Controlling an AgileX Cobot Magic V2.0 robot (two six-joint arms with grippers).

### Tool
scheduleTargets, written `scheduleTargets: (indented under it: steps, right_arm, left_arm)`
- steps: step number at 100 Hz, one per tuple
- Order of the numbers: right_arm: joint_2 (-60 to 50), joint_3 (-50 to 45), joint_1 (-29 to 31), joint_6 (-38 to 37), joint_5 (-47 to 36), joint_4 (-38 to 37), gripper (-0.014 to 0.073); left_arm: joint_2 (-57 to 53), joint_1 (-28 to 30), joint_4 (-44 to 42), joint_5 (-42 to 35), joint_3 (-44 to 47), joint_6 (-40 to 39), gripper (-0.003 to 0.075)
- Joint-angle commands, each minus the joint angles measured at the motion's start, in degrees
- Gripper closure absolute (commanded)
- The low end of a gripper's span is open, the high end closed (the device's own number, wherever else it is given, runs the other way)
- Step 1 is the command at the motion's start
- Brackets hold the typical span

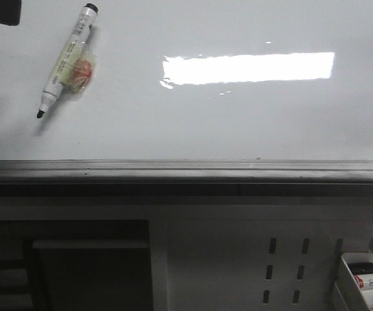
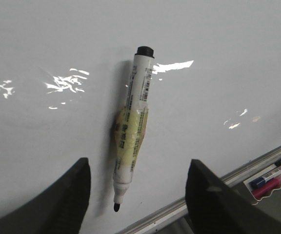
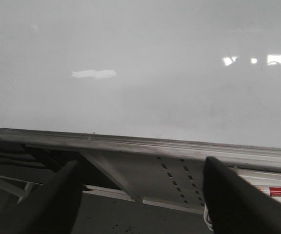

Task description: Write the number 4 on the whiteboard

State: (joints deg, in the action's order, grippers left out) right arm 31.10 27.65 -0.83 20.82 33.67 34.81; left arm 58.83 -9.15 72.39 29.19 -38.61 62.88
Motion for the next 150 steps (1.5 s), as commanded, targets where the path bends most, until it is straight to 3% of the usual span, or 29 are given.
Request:
scheduleTargets:
  steps: [1, 27, 76, 106, 128, 138, 150]
  right_arm:
    - [0.7, 2.2, 0.4, 0.8, -3.0, 1.0, 0.0125]
    - [0.7, 2.2, 0.4, 0.8, -3.2, 1.0, 0.0125]
    - [0.7, 2.2, 0.4, 0.8, -4.4, 1.0, 0.0125]
    - [0.7, 2.2, 0.4, 1.5, -4.4, 1.0, 0.0125]
    - [0.7, 2.2, 0.4, 1.5, -4.4, 1.0, 0.0125]
    - [0.7, 2.2, 0.4, 1.5, -4.4, 1.0, 0.0125]
    - [0.7, 2.2, 0.4, 1.6, -4.3, 1.4, 0.0125]
  left_arm:
    - [2.2, -0.9, 3.2, 0.7, -3.4, 1.9, 0.0321]
    - [8.2, -5.0, 3.5, -2.9, -5.8, 4.8, 0.0321]
    - [14.7, -5.0, 5.1, -3.2, -8.9, 8.5, 0.0325]
    - [16.7, -5.0, 4.9, -2.5, -9.6, 8.6, 0.0531]
    - [16.8, -5.0, 4.9, -1.2, -9.6, 9.1, 0.0631]
    - [16.5, -5.0, 4.9, 0.5, -9.6, 9.7, 0.0740]
    - [15.9, -5.0, 4.9, 4.8, -9.6, 12.8, 0.0741]
